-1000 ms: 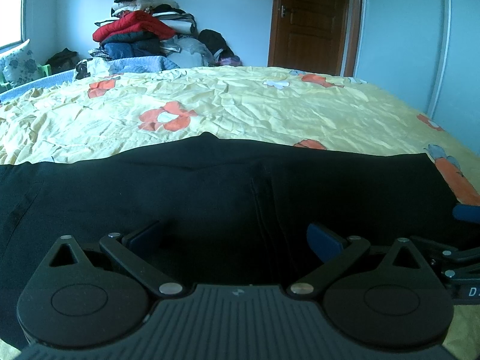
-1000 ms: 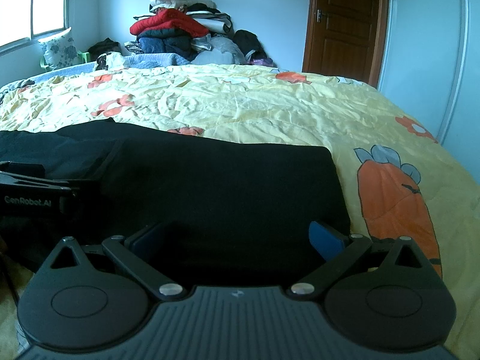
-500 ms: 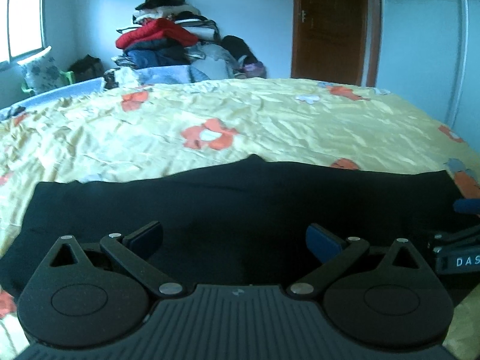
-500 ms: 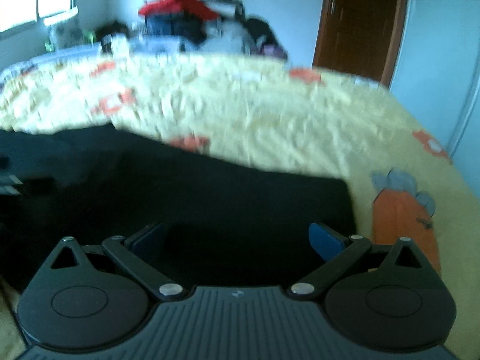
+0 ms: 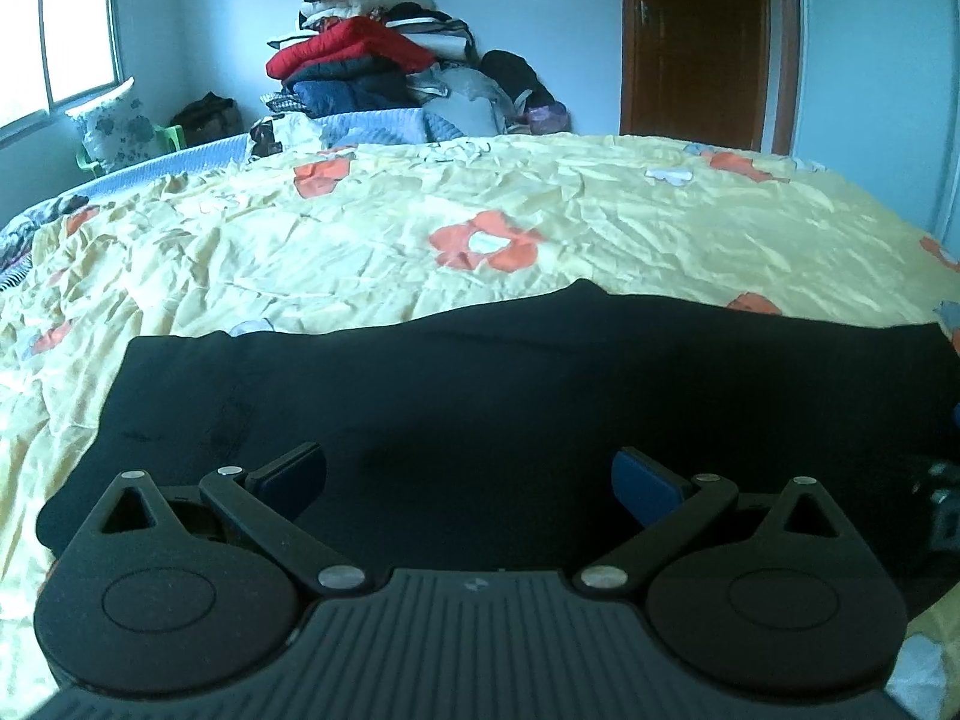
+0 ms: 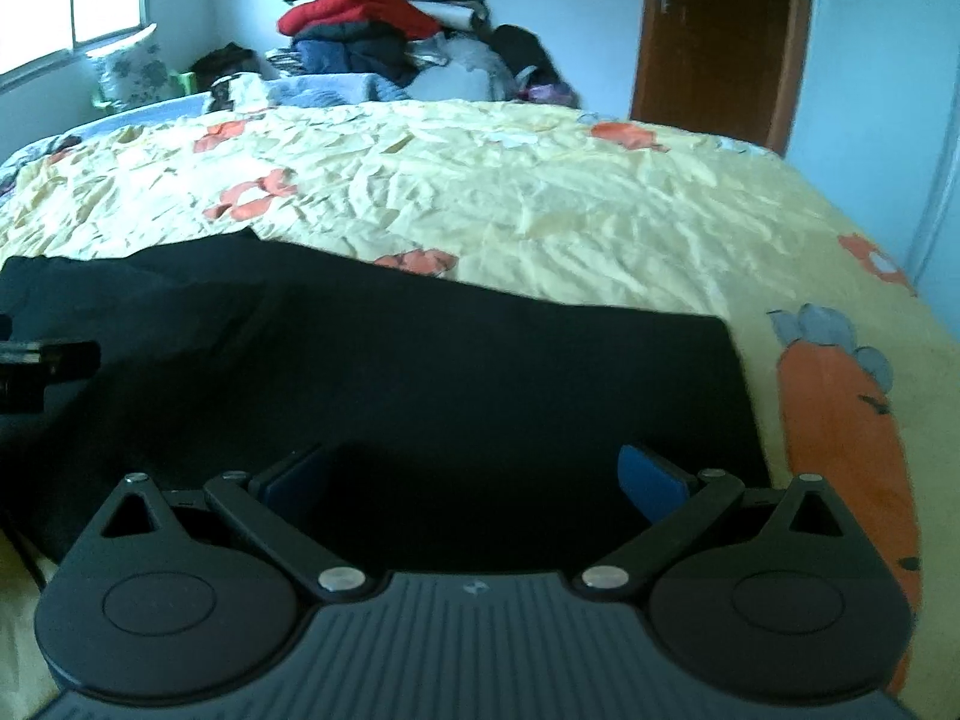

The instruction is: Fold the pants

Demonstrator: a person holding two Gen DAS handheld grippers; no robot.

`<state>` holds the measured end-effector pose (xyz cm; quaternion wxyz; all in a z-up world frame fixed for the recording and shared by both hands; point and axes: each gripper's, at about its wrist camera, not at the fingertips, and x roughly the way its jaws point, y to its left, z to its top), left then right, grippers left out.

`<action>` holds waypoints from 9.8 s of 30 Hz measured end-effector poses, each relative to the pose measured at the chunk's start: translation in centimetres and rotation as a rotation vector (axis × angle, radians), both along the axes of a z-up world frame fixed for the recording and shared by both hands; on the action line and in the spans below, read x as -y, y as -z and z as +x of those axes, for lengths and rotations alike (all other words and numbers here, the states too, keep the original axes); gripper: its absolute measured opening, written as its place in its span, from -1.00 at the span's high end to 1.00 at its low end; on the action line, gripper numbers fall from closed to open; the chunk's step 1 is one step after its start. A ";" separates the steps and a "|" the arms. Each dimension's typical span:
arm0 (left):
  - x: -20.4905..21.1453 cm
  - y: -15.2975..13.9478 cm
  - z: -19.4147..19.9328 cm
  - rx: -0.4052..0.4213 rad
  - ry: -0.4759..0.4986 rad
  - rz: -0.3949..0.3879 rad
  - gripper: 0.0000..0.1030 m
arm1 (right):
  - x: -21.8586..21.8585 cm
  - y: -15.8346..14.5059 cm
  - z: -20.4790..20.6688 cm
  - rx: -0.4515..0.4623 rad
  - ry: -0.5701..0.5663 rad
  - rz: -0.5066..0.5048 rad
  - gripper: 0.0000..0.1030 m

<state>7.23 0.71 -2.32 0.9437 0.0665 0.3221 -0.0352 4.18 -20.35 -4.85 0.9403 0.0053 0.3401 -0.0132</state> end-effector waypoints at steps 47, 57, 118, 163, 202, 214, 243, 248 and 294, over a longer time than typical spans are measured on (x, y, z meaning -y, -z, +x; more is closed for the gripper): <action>-15.0 -1.9 -1.8 -0.012 -0.315 0.036 -0.98 | -20.1 -4.3 -2.1 0.221 -0.560 -0.208 -1.00; -25.3 -3.7 -2.9 -0.093 -0.461 -0.175 -0.98 | -30.0 -1.9 -3.7 0.286 -0.824 -0.454 -0.83; 8.5 -8.0 -1.5 0.082 0.269 -0.400 0.55 | 3.4 -4.1 0.8 0.273 -0.219 0.614 0.57; 7.0 1.2 10.4 -0.120 0.044 -0.129 -0.80 | 14.2 -0.4 2.6 0.080 0.137 0.191 0.85; 3.2 0.4 2.8 -0.103 0.271 -0.118 -0.89 | 15.8 -1.7 -3.5 0.093 -0.001 0.349 -0.36; 0.4 2.3 5.3 -0.279 0.472 -0.497 -0.96 | 20.3 2.2 0.6 -0.068 -0.210 0.724 -0.43; -3.7 -4.4 4.1 0.044 0.360 -0.438 0.79 | 12.0 -5.6 4.9 0.117 -0.343 0.768 0.51; -6.1 -5.9 8.1 0.061 0.268 -0.354 0.78 | 8.9 -6.0 10.5 0.120 -0.376 0.768 0.51; 0.4 0.7 10.4 0.005 -0.003 -0.065 -1.00 | -2.1 -2.5 10.7 0.072 -0.279 0.097 0.26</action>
